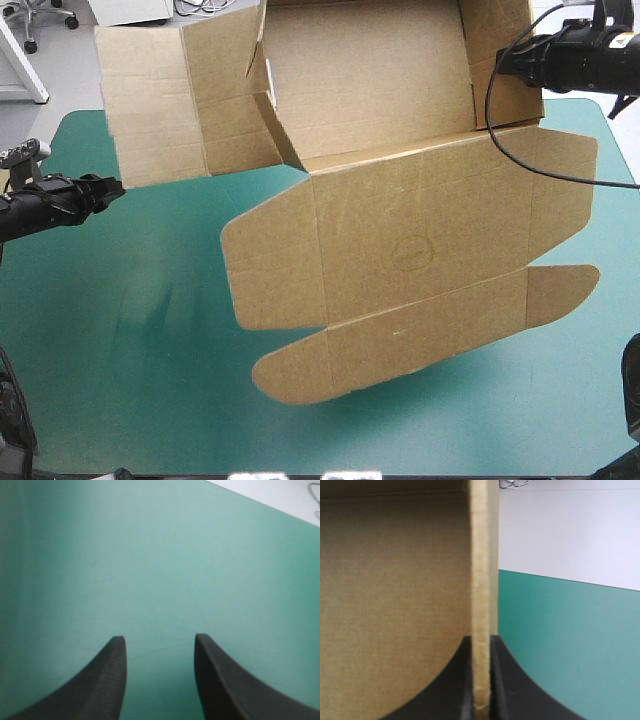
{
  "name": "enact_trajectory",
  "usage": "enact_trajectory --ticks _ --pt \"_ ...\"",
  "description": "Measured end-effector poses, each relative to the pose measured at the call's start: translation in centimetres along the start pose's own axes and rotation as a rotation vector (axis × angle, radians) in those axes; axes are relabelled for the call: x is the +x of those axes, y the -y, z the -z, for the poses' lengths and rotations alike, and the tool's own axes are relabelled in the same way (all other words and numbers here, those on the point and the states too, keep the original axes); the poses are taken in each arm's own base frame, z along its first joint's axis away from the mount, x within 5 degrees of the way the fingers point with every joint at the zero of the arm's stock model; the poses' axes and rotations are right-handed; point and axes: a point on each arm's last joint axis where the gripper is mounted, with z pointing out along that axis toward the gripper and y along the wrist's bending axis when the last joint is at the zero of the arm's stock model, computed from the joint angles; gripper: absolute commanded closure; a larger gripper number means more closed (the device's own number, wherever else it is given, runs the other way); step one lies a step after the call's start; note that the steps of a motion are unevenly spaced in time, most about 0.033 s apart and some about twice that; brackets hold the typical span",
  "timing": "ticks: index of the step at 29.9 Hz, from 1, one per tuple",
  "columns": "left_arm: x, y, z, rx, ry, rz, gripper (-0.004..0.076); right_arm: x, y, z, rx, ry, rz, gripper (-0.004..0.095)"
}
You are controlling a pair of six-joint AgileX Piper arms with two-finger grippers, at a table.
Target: Fold the box
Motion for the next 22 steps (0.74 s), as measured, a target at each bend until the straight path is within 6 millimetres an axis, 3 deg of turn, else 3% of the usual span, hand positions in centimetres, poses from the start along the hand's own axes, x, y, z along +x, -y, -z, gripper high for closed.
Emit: enact_trajectory --ticks 8,15,22 --pt "0.7 0.8 -3.6 0.217 -0.057 0.06 0.041 0.2 -1.3 0.1 -0.13 -0.019 0.008 0.0921" --pt "1.8 6.1 -6.5 0.374 -0.094 0.009 0.041 0.1 -1.4 0.1 -0.14 -0.018 0.008 0.0921" --pt "2.5 10.3 -7.5 0.512 -0.104 0.009 0.041 0.5 -0.8 -1.3 -0.145 -0.046 -0.004 0.0921"
